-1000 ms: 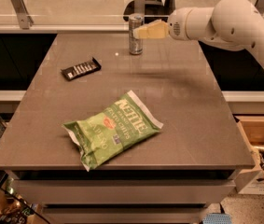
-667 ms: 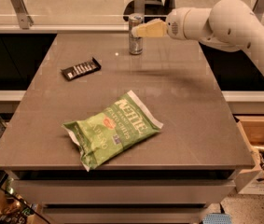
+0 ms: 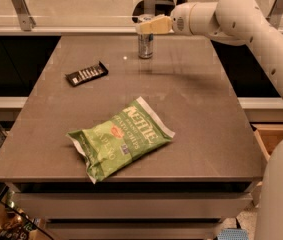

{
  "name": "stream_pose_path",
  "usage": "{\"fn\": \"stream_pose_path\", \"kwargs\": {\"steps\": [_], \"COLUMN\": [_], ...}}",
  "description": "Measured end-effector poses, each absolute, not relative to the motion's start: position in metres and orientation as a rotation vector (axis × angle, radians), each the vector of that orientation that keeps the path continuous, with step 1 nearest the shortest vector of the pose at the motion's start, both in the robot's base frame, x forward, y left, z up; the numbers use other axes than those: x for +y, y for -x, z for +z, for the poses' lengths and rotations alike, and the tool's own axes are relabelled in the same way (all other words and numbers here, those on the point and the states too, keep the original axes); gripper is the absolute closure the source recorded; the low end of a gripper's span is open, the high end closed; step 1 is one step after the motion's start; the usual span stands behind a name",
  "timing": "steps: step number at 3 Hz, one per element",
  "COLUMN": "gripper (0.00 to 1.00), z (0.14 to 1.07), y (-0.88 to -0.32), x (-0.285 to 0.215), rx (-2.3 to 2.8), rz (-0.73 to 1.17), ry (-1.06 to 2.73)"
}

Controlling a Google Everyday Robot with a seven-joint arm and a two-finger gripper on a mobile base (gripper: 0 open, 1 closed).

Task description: Pick redbull can

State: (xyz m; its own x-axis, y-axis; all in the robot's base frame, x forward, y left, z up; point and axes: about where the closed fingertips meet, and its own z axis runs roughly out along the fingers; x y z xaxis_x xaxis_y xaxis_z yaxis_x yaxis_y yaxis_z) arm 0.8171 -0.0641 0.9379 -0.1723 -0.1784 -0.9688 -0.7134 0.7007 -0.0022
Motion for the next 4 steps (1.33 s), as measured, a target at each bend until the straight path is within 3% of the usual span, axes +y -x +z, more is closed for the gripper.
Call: {"fn": "stream_pose_path", "kwargs": {"steps": [3, 4], "gripper": [0.00, 0.19], "z": [0.913, 0.911], "y": [-0.826, -0.826], "x": [-0.031, -0.027], "rx": [1.712, 1.712], "rz": [0.627, 0.632], "ry": [0.746, 0.749]}}
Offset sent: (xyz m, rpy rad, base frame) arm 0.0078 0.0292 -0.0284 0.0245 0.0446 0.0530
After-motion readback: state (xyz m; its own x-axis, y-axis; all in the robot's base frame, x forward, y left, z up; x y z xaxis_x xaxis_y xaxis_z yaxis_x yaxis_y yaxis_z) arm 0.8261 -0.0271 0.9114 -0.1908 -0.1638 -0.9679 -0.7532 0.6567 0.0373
